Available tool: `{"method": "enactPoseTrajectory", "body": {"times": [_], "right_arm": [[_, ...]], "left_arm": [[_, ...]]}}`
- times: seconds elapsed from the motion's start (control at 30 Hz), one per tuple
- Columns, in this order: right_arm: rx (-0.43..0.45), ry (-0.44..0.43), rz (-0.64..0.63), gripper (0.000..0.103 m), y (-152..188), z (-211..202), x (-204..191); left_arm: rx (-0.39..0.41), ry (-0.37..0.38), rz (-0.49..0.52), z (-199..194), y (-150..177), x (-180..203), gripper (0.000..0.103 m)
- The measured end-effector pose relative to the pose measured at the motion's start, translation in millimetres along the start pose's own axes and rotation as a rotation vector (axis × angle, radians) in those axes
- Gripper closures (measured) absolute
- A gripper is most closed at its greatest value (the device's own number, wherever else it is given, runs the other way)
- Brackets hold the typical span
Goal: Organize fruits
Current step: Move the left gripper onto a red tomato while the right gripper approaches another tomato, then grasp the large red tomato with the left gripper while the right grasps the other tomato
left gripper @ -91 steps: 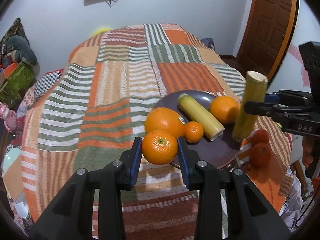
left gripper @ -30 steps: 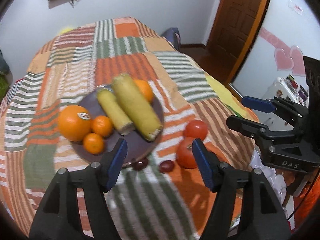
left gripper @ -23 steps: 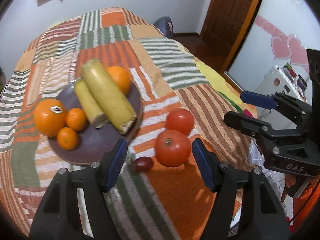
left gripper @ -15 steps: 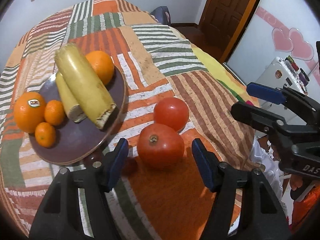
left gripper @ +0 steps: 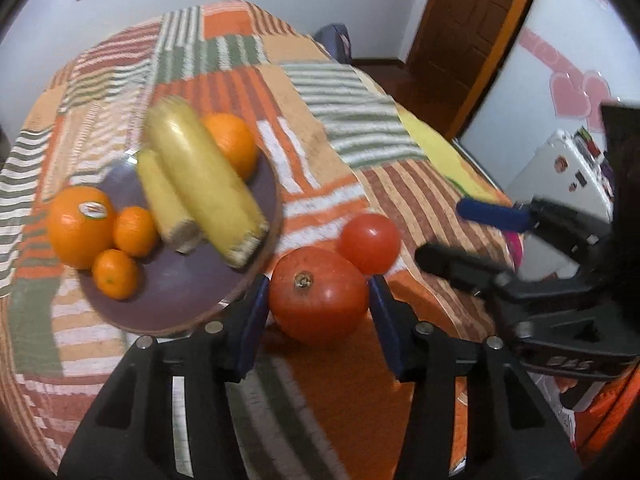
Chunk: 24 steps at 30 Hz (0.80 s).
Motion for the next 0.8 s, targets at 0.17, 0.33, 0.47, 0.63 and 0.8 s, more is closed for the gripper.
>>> {"method": "enactPoseTrajectory", "body": {"times": [0.17, 0.33, 0.47, 0.63, 0.8], "right_arm": [[-0.042, -0.008, -0.016, 0.044, 0, 19, -6], [-0.084, -0.034, -0.011, 0.044, 1, 38, -9], [-0.108, -0.032, -0.006, 0.049, 3, 49, -10], [-0.111, -0.018, -0.021, 0.058, 3, 45, -13], [-0.073, -0.004, -0.029, 0.058, -14, 36, -14]], "left_arm": [[0.065, -0.016, -0.047, -25, -12, -24, 0.053], [0.099, -0.039, -0.084, -36, -18, -45, 0.053], [0.105, -0.052, -0.104, -38, -20, -58, 0.053], [0.121, -0.070, -0.126, -43, -21, -77, 0.053], [0.142, -0.110, -0.153, -48, -25, -102, 0.053]]}}
Point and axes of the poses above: each gripper's, at about its wrist camera, not at the fingertips, and z roughly the way its jaws point, x to its right, y to its underside, the point moved 6 cm from there along z, roughly the way its jaws point, and after that the axes turned 7 degrees about -y, right-handed, at the moved point
